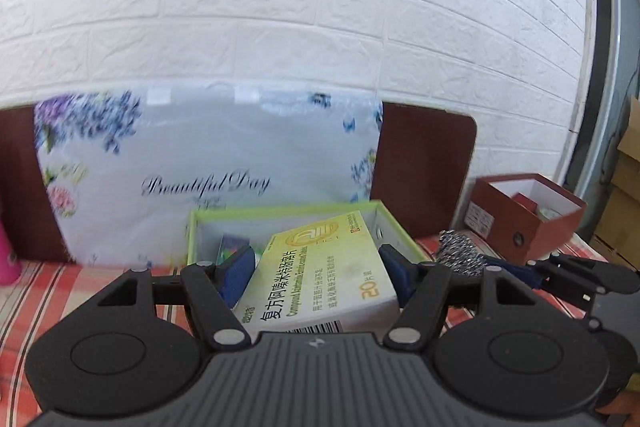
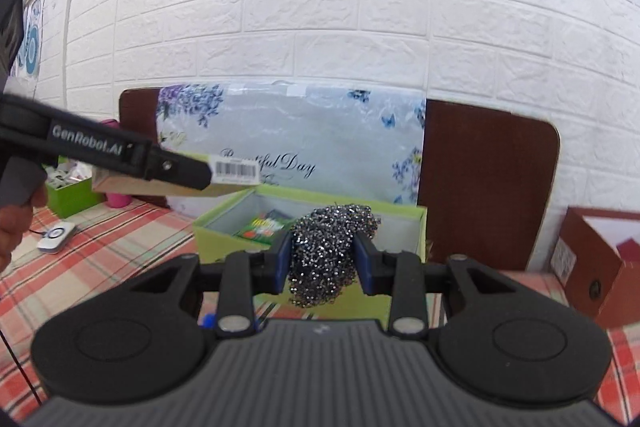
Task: Organize objects
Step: 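Carry the yellow box and steel wool into the lime-green box and release them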
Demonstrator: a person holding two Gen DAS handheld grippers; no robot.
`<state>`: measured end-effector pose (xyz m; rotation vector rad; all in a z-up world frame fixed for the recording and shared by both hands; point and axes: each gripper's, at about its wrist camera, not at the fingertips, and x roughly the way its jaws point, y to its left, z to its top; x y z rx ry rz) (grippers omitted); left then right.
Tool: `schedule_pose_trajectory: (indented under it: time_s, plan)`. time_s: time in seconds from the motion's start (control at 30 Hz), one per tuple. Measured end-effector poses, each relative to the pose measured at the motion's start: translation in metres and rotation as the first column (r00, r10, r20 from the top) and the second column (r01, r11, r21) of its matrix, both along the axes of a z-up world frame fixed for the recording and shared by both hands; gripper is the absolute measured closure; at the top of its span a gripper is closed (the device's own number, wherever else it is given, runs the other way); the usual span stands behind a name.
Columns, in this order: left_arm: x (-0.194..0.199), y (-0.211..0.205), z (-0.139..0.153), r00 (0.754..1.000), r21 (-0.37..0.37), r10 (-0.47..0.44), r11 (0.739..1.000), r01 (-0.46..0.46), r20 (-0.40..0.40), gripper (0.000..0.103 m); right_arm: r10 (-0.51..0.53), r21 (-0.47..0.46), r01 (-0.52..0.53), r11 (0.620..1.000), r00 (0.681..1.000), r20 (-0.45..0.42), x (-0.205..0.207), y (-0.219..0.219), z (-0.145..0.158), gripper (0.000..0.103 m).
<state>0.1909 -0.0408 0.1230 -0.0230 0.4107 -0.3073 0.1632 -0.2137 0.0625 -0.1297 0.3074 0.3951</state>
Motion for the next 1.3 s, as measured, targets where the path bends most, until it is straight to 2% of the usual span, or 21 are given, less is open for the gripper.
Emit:
schedule_pose_trajectory:
  time_s: [0.3,0.37,0.4,0.43,0.53,0.57,0.63,0.7,0.83,0.97,1.07,1.3]
  plan:
    - [0.097,-0.035,-0.024,0.999,-0.073,0.043,0.996,-0.045,-0.02,0.032,-0.009,-0.072,0.011,0.997,0.999,0.036,0.103,0.01,-0.028,0.068]
    - [0.112,-0.037,-0.036,0.998,-0.068,0.057,0.996,-0.059,-0.024,0.032,-0.011,-0.109,0.016,0.994,0.999,0.045,0.12,0.014,-0.039,0.06]
    - [0.119,-0.038,-0.043,0.997,-0.058,0.068,0.996,-0.07,-0.035,0.027,-0.017,-0.128,0.021,0.992,0.999,0.033,0.129,0.016,-0.046,0.055]
    - [0.125,-0.038,-0.05,0.996,-0.041,0.073,0.996,-0.075,-0.059,0.024,-0.031,-0.142,0.032,0.989,0.999,0.015,0.135,0.017,-0.054,0.044]
    - [0.132,-0.03,-0.069,0.989,-0.019,0.082,0.996,-0.085,-0.12,0.021,-0.053,-0.129,0.049,0.99,0.998,-0.027,0.141,0.012,-0.071,0.033]
    - [0.132,-0.026,-0.073,0.988,-0.022,0.08,0.996,-0.084,-0.13,0.021,-0.053,-0.121,0.049,0.991,0.998,-0.029,0.139,0.01,-0.075,0.024]
    - [0.13,-0.019,-0.077,0.985,-0.033,0.089,0.995,-0.095,-0.144,0.021,-0.062,-0.121,0.058,0.991,0.998,-0.024,0.135,0.007,-0.079,0.016]
    - [0.128,-0.015,-0.075,0.984,-0.037,0.092,0.994,-0.099,-0.153,0.021,-0.068,-0.122,0.064,0.99,0.997,-0.027,0.13,0.007,-0.079,0.014]
    - [0.113,-0.016,-0.064,0.982,-0.029,0.1,0.994,-0.106,-0.157,0.021,-0.075,-0.089,0.073,0.993,0.997,-0.019,0.117,0.005,-0.06,0.001]
    - [0.084,-0.01,-0.049,0.983,-0.03,0.109,0.993,-0.115,-0.151,0.019,-0.067,-0.073,0.068,0.995,0.998,0.016,0.09,0.004,-0.035,0.0]
    - [0.058,-0.004,-0.039,0.977,0.001,0.13,0.991,-0.132,-0.168,0.019,-0.06,-0.049,0.061,0.997,0.998,0.021,0.065,-0.001,-0.022,0.0]
    - [-0.013,0.001,-0.03,0.979,0.03,0.145,0.989,-0.142,-0.145,0.016,-0.081,0.02,0.081,0.996,0.997,-0.006,0.002,-0.018,-0.011,0.0]
